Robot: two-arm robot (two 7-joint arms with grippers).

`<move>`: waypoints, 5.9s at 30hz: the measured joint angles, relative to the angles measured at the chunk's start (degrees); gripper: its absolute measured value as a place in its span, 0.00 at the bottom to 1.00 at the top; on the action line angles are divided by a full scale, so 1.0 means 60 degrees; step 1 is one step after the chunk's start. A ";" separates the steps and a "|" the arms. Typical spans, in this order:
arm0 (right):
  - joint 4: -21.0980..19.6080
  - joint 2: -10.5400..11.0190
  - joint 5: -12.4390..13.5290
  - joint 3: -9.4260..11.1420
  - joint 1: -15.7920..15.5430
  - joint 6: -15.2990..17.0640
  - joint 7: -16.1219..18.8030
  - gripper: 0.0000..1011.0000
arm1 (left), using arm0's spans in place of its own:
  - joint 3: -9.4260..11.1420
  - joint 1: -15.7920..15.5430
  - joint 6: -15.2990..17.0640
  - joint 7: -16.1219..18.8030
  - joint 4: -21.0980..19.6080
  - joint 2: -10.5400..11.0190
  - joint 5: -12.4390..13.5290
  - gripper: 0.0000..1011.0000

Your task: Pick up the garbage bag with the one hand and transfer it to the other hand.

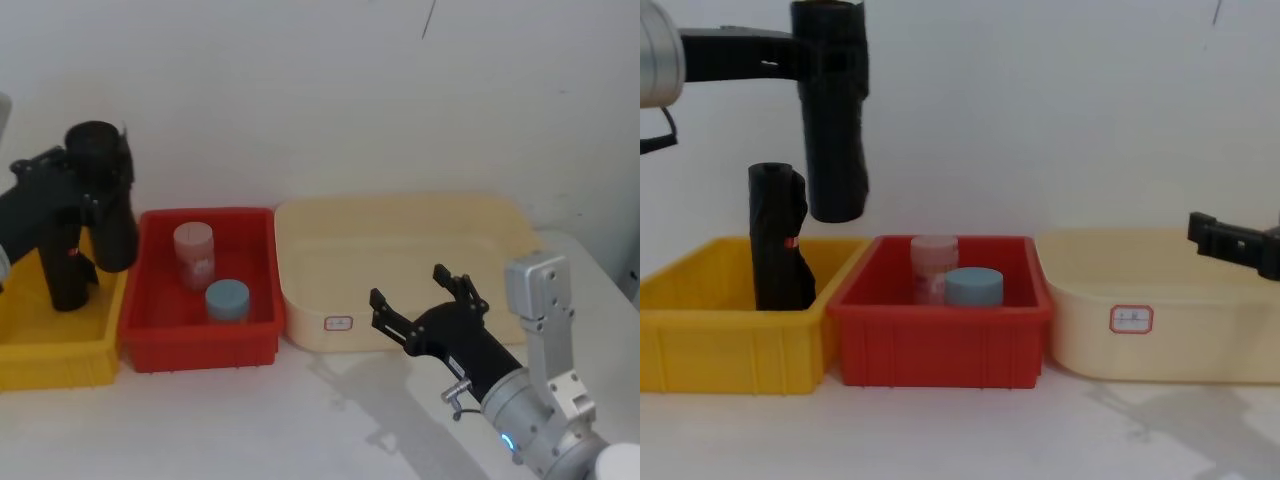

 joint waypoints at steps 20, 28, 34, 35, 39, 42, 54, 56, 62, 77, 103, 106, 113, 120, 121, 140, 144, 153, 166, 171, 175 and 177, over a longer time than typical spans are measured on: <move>-0.0110 0.0369 0.0193 -0.0519 0.1186 0.0937 0.1499 0.99 | 0.0448 -0.0721 0.0065 -0.1119 0.0956 -0.0569 -0.0855 0.47; 0.0223 0.0346 0.0179 -0.0959 0.1736 0.1374 0.1890 0.99 | 0.0711 -0.1030 0.0031 -0.1397 0.1237 -0.0733 -0.0980 0.47; 0.0519 0.0245 0.0130 -0.1172 0.2026 0.1463 0.2044 0.99 | 0.0899 -0.1172 0.0154 -0.1585 0.1284 -0.0795 -0.1100 0.47; 0.0552 0.0230 0.0126 -0.1191 0.2058 0.1466 0.2063 0.99 | 0.0928 -0.1191 0.0176 -0.1612 0.1284 -0.0802 -0.1115 0.47; 0.0749 0.0153 0.0119 -0.1275 0.2219 0.1474 0.2134 0.99 | 0.1044 -0.1248 0.0303 -0.1724 0.1255 -0.0814 -0.1188 0.47; 0.0888 0.0094 0.0119 -0.1327 0.2340 0.1474 0.2177 0.99 | 0.1156 -0.1283 0.0430 -0.1828 0.1176 -0.0812 -0.1251 0.47; 0.1450 -0.0115 0.0221 -0.1382 0.2773 0.1329 0.2250 0.99 | 0.1475 -0.1388 0.0728 -0.2014 0.0947 -0.0823 -0.1410 0.47; 0.1529 -0.0138 0.0234 -0.1383 0.2831 0.1301 0.2255 0.99 | 0.1524 -0.1412 0.0769 -0.2037 0.0935 -0.0835 -0.1438 0.47; 0.1816 -0.0226 0.0295 -0.1386 0.3040 0.1214 0.2297 0.99 | 0.1657 -0.1489 0.0829 -0.2091 0.0962 -0.0876 -0.1492 0.47; 0.2188 -0.0263 0.0643 -0.1520 0.3370 0.1230 0.2713 0.99 | 0.1978 -0.1789 0.0654 -0.2173 0.1418 -0.0944 -0.1405 0.47; 0.2380 -0.0023 0.1174 -0.1676 0.3704 0.1582 0.3234 0.99 | 0.2330 -0.2357 0.0075 -0.2338 0.2278 -0.0952 -0.1241 0.46; 0.2437 -0.0084 0.1196 -0.1712 0.3757 0.1582 0.3195 0.99 | 0.2348 -0.2379 0.0074 -0.2377 0.2309 -0.0966 -0.1293 0.46; 0.2578 -0.0218 0.1243 -0.1821 0.3871 0.1568 0.3111 0.99 | 0.2381 -0.2424 0.0079 -0.2430 0.2376 -0.1004 -0.1441 0.46; 0.2683 -0.0304 0.1306 -0.1922 0.3965 0.1556 0.3081 0.99 | 0.2398 -0.2466 0.0081 -0.2432 0.2451 -0.1054 -0.1566 0.46; 0.2704 -0.0319 0.1319 -0.1939 0.3987 0.1549 0.3074 0.99 | 0.2405 -0.2474 0.0083 -0.2433 0.2467 -0.1066 -0.1597 0.46; 0.3145 -0.0558 0.1489 -0.1948 0.4272 0.1422 0.2752 0.95 | 0.2542 -0.2559 0.0274 -0.2495 0.2625 -0.1172 -0.1936 0.46; 0.3197 -0.0581 0.1510 -0.1941 0.4304 0.1413 0.2715 0.88 | 0.2563 -0.2567 0.0304 -0.2497 0.2646 -0.1176 -0.1976 0.46; 0.3275 -0.0618 0.1546 -0.1928 0.4348 0.1395 0.2674 0.61 | 0.2589 -0.2579 0.0346 -0.2497 0.2674 -0.1184 -0.2029 0.46; 0.3321 -0.0633 0.1566 -0.1922 0.4373 0.1386 0.2642 0.57 | 0.2604 -0.2588 0.0372 -0.2497 0.2689 -0.1189 -0.2061 0.46; 0.3321 -0.0630 0.1598 -0.1914 0.4375 0.1373 0.2616 0.57 | 0.2610 -0.2588 0.0379 -0.2502 0.2692 -0.1190 -0.2071 0.55; 0.3319 -0.0630 0.1620 -0.1896 0.4374 0.1354 0.2567 0.57 | 0.2613 -0.2588 0.0384 -0.2504 0.2694 -0.1189 -0.2074 0.64; 0.3314 -0.0634 0.1636 -0.1866 0.4369 0.1347 0.2509 0.57 | 0.2615 -0.2588 0.0385 -0.2504 0.2695 -0.1188 -0.2076 0.69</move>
